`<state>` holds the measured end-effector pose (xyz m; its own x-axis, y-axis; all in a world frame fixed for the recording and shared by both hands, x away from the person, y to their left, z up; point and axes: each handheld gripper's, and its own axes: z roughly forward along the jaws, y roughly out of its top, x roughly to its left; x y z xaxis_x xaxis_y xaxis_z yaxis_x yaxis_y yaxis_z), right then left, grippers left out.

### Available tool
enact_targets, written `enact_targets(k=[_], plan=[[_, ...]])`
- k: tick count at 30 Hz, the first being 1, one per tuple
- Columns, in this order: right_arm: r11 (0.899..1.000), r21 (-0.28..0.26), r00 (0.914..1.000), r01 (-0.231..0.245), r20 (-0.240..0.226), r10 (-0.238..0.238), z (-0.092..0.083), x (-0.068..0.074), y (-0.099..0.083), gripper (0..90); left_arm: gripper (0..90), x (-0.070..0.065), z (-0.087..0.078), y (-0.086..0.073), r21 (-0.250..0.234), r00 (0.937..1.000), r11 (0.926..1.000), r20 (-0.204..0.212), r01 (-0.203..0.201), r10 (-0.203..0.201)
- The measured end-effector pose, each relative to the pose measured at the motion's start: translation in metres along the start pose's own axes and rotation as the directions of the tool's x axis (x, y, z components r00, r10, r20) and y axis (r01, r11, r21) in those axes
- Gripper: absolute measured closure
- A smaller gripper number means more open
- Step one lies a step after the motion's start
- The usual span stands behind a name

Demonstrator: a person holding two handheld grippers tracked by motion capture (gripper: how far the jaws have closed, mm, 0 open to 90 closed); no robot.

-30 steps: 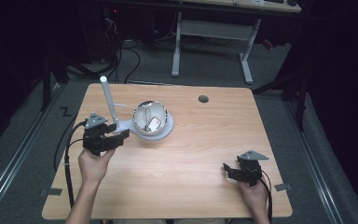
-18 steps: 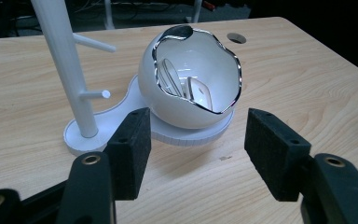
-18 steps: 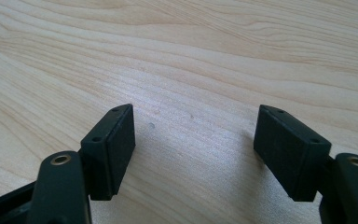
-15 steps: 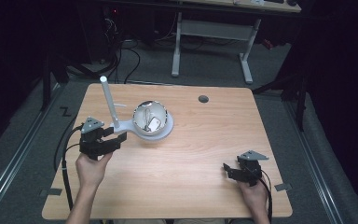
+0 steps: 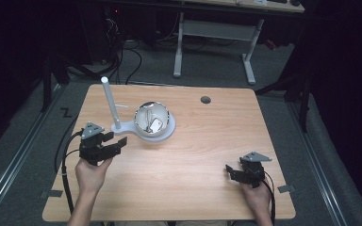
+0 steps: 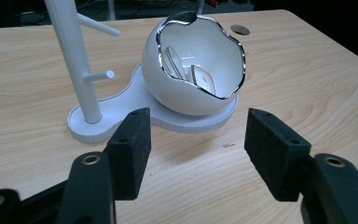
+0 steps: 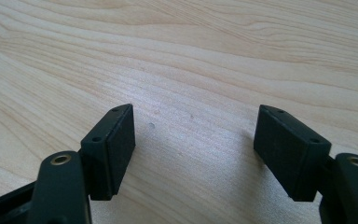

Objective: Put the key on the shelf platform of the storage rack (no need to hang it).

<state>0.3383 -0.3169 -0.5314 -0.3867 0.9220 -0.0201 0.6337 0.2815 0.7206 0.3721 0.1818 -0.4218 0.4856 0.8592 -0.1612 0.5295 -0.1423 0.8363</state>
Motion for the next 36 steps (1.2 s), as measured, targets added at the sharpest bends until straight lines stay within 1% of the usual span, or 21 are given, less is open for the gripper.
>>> enact_targets(k=[3, 8, 23, 26, 30, 36], plan=[[1.0, 0.0, 1.0, 0.0, 0.0, 0.0, 0.0, 0.0, 0.0, 29.7, 41.5, 0.0, -0.001, -0.002, -0.004, 1.0, 1.0, 0.006, 0.004, -0.004], [1.0, 0.0, 1.0, 0.0, 0.0, 0.0, 0.0, 0.0, 0.0, 29.7, 41.5, 0.0, -0.002, -0.006, -0.002, 1.0, 1.0, 0.003, 0.006, -0.006], [1.0, 0.0, 1.0, 0.0, 0.0, 0.0, 0.0, 0.0, 0.0, 29.7, 41.5, 0.0, 0.002, -0.022, 0.016, 0.9998, 0.9997, -0.004, 0.018, -0.018], [1.0, 0.0, 1.0, 0.0, 0.0, 0.0, 0.0, 0.0, 0.0, 29.7, 41.4, 0.001, 0.005, -0.027, 0.026, 0.9995, 0.9992, -0.001, 0.03, -0.03], [1.0, 0.0, 1.0, 0.0, 0.0, 0.0, 0.0, 0.0, 0.0, 29.7, 41.4, 0.001, 0.009, -0.033, 0.043, 0.9994, 0.9985, -0.002, 0.035, -0.035], [1.0, 0.0, 1.0, 0.001, 0.0, -0.001, 0.0, 0.0, 0.0, 29.7, 41.3, 0.0, 0.013, -0.039, 0.05, 0.9993, 0.998, 0.0, 0.039, -0.039]])
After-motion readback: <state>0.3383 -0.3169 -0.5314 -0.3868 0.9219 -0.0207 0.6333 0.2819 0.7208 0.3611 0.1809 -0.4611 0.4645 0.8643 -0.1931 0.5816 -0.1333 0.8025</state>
